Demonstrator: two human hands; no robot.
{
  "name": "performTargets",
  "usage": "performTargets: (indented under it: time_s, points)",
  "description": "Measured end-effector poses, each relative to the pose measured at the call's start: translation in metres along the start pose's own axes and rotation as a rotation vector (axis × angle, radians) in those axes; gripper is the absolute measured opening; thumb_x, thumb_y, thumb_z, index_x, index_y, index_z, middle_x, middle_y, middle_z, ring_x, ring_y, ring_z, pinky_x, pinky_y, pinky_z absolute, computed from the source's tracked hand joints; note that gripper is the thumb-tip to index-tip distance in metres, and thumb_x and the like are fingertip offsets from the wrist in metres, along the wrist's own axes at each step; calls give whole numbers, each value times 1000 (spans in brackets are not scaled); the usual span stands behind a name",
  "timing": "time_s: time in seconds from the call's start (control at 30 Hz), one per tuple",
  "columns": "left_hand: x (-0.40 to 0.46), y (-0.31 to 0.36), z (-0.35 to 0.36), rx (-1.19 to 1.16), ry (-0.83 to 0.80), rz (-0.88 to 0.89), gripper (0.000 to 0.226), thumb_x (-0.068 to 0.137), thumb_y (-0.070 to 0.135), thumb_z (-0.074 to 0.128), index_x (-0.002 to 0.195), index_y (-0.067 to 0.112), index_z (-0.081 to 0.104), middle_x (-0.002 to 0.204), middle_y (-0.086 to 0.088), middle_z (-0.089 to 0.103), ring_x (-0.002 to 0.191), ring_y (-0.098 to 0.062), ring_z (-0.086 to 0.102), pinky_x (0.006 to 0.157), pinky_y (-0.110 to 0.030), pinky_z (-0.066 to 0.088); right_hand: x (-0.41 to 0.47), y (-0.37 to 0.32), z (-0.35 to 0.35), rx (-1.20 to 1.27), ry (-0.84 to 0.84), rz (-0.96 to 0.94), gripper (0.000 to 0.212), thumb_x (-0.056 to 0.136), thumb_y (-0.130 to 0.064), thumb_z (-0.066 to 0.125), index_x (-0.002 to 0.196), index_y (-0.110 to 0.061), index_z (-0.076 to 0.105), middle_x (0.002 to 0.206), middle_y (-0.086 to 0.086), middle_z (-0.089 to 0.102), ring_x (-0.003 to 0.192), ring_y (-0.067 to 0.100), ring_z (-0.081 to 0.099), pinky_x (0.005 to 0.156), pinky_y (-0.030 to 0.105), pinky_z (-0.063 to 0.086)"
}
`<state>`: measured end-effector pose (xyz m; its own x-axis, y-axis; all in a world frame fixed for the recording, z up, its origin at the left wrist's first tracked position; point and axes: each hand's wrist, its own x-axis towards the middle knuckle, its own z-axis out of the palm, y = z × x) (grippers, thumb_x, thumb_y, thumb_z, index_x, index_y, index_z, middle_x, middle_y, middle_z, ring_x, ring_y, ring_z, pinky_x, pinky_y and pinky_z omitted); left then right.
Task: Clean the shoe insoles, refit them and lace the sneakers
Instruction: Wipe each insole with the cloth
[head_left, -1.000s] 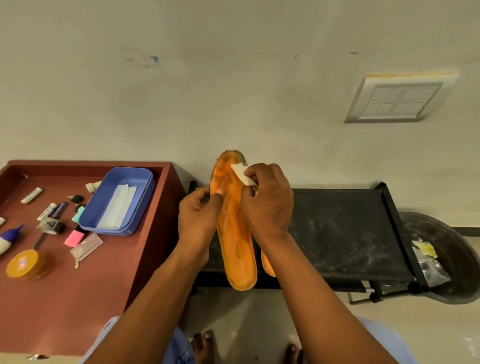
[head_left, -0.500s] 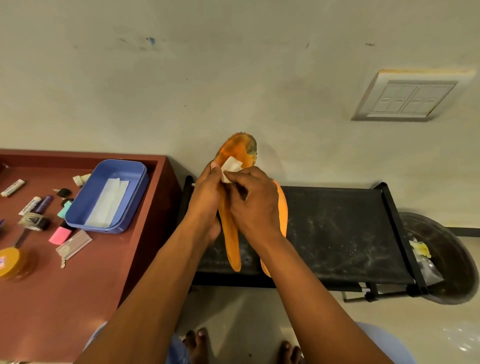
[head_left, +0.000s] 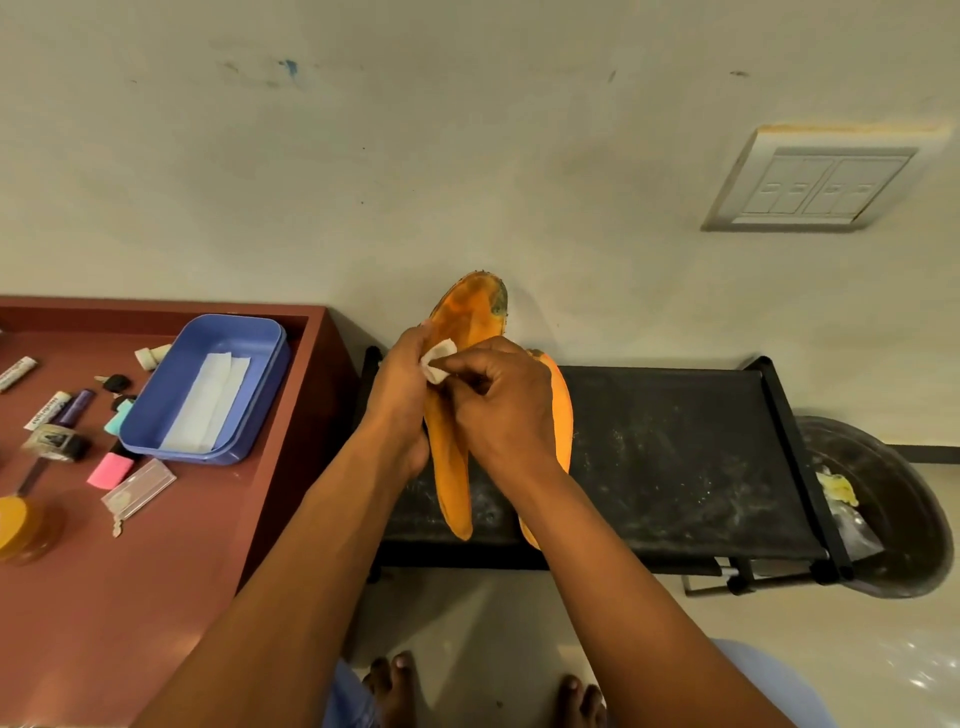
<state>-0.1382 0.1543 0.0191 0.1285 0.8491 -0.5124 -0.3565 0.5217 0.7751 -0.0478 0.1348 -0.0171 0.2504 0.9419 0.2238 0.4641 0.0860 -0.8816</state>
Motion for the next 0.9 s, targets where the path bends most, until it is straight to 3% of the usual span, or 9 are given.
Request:
performTargets:
  time_s: [0.07, 0.2, 0.3, 0.43, 0.57, 0.6, 0.7, 0.8, 0.9]
  points:
    - [-2, 0, 3, -3, -35, -11, 49, 105, 42, 42, 121, 5, 70, 111, -18, 76, 91, -24, 77, 77, -34, 63, 1, -1, -2, 21, 54, 3, 17, 87, -15, 76, 100, -24, 82, 97, -7, 75, 88, 7, 68, 81, 28, 59]
    - [-6, -5, 9, 74, -104, 8, 42, 106, 34, 43, 122, 7, 71, 96, -13, 78, 82, -21, 77, 72, -32, 63, 11, 3, -14, 36, 228, 60, 14, 85, -16, 80, 95, -25, 81, 92, -11, 76, 82, 4, 70, 78, 29, 61]
    - [-7, -8, 13, 170, -99, -22, 43, 106, 42, 45, 130, 13, 66, 107, -15, 77, 82, -26, 78, 70, -40, 64, 21, 11, -28, 21, 359, 141, 13, 84, -17, 80, 95, -24, 80, 91, -9, 75, 79, 5, 69, 76, 30, 61]
    - [-6, -10, 14, 231, -135, -67, 48, 104, 48, 48, 139, 17, 56, 123, -20, 71, 95, -38, 76, 86, -53, 60, 27, 19, -42, 8, 408, 189, 16, 87, -18, 79, 103, -21, 80, 99, -6, 77, 87, 6, 70, 82, 22, 60]
    - [-4, -9, 11, 201, -110, -49, 46, 105, 48, 46, 137, 19, 60, 122, -18, 72, 97, -36, 76, 84, -50, 62, 25, 16, -37, 14, 300, 164, 18, 87, -19, 79, 104, -21, 80, 99, -6, 76, 81, 3, 68, 70, 6, 51]
    - [-3, -8, 9, 190, -99, -39, 45, 106, 47, 44, 135, 18, 62, 119, -17, 73, 95, -33, 76, 79, -47, 64, 24, 14, -35, 20, 259, 149, 17, 87, -18, 79, 103, -21, 81, 98, -7, 76, 80, 3, 68, 68, 7, 51]
    - [-2, -4, 8, 147, -73, -16, 44, 108, 41, 39, 122, 12, 69, 100, -12, 79, 80, -22, 78, 65, -35, 64, 19, 10, -26, 80, 112, 120, 14, 86, -15, 79, 97, -22, 82, 95, -8, 78, 85, 4, 71, 77, 26, 61]
    - [0, 1, 5, 109, -27, 0, 44, 107, 41, 41, 112, 10, 72, 100, -14, 78, 83, -23, 77, 80, -38, 61, 13, 7, -16, 107, -113, 160, 14, 83, -13, 81, 94, -20, 82, 88, -7, 78, 80, 5, 72, 74, 28, 61]
    - [7, 10, -7, 82, 89, 49, 41, 106, 41, 45, 112, 10, 71, 104, -13, 78, 83, -24, 76, 77, -36, 62, 9, 4, -7, 144, -307, 191, 14, 79, -15, 85, 92, -15, 82, 88, -4, 78, 81, 8, 72, 77, 30, 60]
